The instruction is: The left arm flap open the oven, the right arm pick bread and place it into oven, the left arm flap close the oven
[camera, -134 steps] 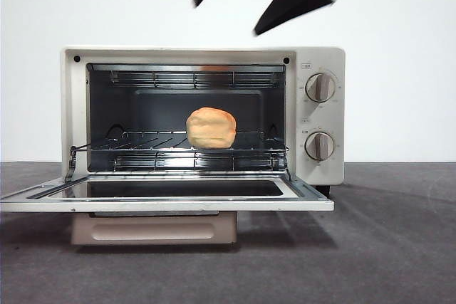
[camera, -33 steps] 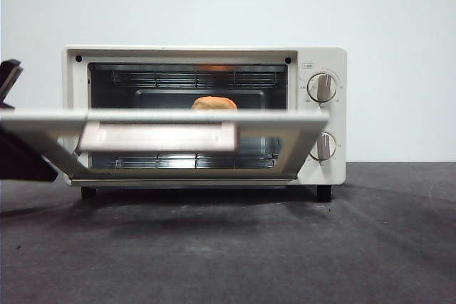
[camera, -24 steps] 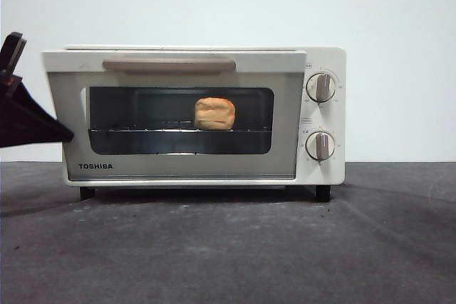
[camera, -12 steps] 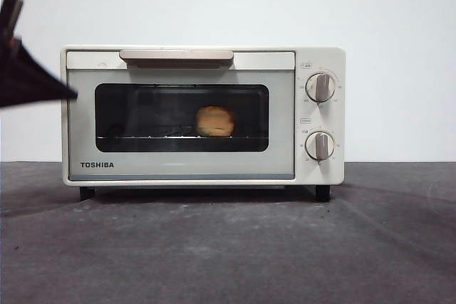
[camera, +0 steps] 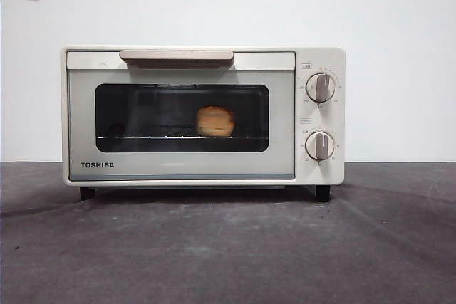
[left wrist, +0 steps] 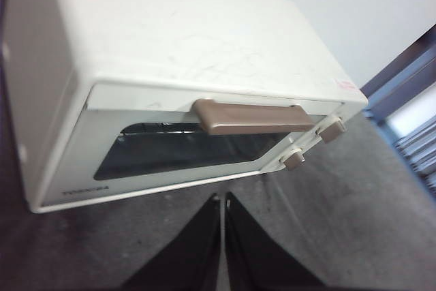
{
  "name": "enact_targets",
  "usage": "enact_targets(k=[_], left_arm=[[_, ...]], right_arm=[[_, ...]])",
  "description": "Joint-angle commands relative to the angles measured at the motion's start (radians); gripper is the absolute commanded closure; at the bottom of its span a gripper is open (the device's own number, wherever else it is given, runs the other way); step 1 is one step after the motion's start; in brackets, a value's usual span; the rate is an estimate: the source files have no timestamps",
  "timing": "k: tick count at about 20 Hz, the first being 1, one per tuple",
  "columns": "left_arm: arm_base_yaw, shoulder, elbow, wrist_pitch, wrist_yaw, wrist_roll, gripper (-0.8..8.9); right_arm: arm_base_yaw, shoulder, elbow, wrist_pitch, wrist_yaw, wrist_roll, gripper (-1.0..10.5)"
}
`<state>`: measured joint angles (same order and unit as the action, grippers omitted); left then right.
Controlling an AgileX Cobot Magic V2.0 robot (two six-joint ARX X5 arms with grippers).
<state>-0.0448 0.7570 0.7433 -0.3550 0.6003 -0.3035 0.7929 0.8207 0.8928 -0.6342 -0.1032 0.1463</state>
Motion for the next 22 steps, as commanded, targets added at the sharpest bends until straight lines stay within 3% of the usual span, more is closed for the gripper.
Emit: enact_targets(k=[1, 4, 9, 15, 16, 19, 22], left_arm=[[-0.03, -0.059, 0.08, -0.153, -0.075, 0.128, 7.97], [-0.063, -0.116, 0.148, -0.325, -0.129, 0.188, 7.97], [-0.076, -0.192, 0.167, -0.478, -0.137, 0.241, 7.98], [-0.076, -0.196, 0.167, -0.505, -0.137, 0.243, 7.97], [-0.076, -0.196, 0.167, -0.505, -0.137, 0.243, 7.97], [-0.076, -0.197, 0.167, -0.505, -0.137, 0.243, 7.97], [-0.076, -0.196, 0.167, -0.505, -0.137, 0.243, 7.97]], right_arm=[[0.011, 0.008, 0.009, 0.014, 0.005, 0.003, 5.2], [0.011, 0.008, 0.009, 0.013, 0.007, 0.003, 5.2], [0.011, 0.008, 0.009, 0.014, 0.007, 0.003, 5.2], [0.011, 0.008, 0.009, 0.013, 0.007, 0.003, 5.3], [0.011, 0.008, 0.009, 0.013, 0.007, 0.003, 5.7], [0.011, 0.008, 0.009, 0.013, 0.007, 0.002, 9.5], [0.011, 0.008, 0.009, 0.013, 0.011, 0.005, 9.4]])
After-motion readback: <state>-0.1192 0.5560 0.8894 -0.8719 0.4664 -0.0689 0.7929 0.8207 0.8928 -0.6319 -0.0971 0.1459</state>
